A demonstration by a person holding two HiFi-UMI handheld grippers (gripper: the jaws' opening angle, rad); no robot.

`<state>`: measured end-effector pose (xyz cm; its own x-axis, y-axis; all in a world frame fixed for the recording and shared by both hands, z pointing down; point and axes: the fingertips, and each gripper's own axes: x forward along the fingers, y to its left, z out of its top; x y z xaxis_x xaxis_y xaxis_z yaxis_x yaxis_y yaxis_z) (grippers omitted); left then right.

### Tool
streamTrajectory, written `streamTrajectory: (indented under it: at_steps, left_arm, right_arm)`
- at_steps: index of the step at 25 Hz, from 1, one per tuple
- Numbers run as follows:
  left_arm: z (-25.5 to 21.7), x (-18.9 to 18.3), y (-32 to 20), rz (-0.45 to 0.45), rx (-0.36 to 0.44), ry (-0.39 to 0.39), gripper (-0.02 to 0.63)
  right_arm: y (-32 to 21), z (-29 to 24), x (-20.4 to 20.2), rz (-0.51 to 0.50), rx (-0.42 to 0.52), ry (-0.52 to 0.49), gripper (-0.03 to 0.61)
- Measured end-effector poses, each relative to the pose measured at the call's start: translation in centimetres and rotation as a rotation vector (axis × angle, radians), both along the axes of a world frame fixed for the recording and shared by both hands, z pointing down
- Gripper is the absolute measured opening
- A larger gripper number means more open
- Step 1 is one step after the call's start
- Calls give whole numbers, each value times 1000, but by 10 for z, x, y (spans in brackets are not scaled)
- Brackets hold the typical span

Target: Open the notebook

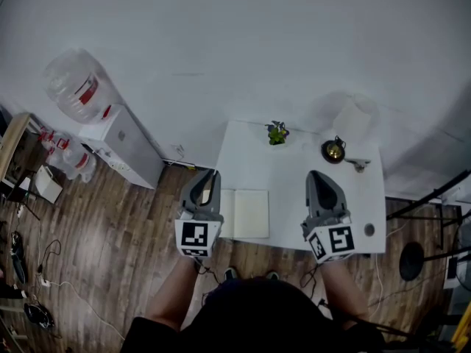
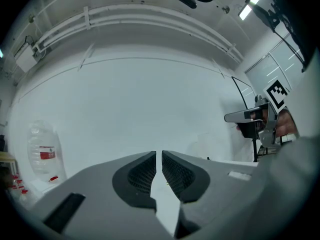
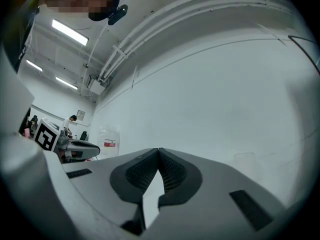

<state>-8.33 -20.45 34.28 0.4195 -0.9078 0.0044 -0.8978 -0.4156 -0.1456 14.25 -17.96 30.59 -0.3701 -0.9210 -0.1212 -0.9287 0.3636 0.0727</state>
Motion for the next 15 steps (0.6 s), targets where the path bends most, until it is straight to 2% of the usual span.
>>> streamTrajectory:
  at_steps: [7,12,15]
  left_arm:
    - [-6,-5,0,-11,34,17,35]
    - [-2,-5,2,-5,0,23,34]
    - [-4,-4,1,-2,18,36,34]
  right_arm:
    - [0,3,-4,-20,-11,7,5]
    - [2,4,-5,-20,-16,9,5]
    - [1,5,-8,-28,-25,7,5]
